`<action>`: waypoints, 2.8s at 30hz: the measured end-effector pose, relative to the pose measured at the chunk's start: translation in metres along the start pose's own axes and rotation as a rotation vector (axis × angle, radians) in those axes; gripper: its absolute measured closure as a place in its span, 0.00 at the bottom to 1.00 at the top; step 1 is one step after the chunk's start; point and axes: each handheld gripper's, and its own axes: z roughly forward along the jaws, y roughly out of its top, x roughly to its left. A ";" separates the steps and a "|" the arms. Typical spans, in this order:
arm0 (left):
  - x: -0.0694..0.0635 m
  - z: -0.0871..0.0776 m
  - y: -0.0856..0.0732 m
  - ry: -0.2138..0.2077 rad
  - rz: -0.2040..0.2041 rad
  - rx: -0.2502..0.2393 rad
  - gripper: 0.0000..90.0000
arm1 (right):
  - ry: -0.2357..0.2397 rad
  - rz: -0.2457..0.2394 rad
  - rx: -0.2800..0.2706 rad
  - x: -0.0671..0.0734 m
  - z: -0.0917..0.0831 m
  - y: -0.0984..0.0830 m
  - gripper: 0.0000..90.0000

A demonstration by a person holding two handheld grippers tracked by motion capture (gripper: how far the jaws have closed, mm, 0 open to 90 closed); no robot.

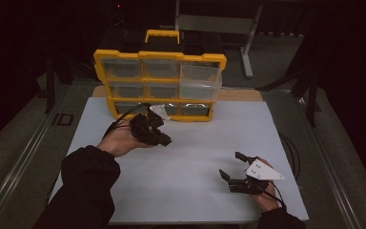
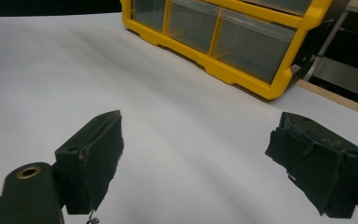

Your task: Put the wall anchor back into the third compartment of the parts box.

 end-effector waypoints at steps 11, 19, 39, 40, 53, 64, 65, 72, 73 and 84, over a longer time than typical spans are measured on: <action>0.012 -0.010 0.016 0.020 0.002 0.002 0.94 | -0.001 0.003 -0.004 0.000 -0.001 0.000 0.17; 0.022 -0.018 0.030 0.050 0.005 0.006 0.94 | -0.002 0.004 -0.006 0.000 -0.001 0.000 0.17; 0.035 -0.033 0.059 0.106 -0.005 -0.006 0.94 | -0.002 0.006 -0.005 0.000 -0.001 0.000 0.17; 0.035 -0.033 0.059 0.106 -0.005 -0.006 0.94 | -0.002 0.006 -0.005 0.000 -0.001 0.000 0.17; 0.041 -0.043 0.079 0.130 0.009 -0.002 0.94 | -0.001 0.016 -0.006 -0.002 -0.001 0.000 0.17; 0.041 -0.045 0.093 0.119 0.036 0.009 0.94 | -0.002 0.021 -0.008 -0.003 -0.001 -0.001 0.17; 0.041 -0.045 0.096 0.117 0.043 0.010 0.94 | -0.001 0.023 -0.011 -0.003 -0.001 -0.001 0.17; 0.041 -0.046 0.102 0.118 0.046 0.005 0.94 | -0.001 0.024 -0.011 -0.003 -0.001 -0.001 0.17; 0.040 -0.047 0.104 0.119 0.051 0.005 0.94 | -0.001 0.025 -0.011 -0.003 -0.001 -0.001 0.17; 0.039 -0.054 0.119 0.114 0.055 -0.006 0.94 | 0.003 0.025 -0.011 -0.004 -0.001 -0.001 0.17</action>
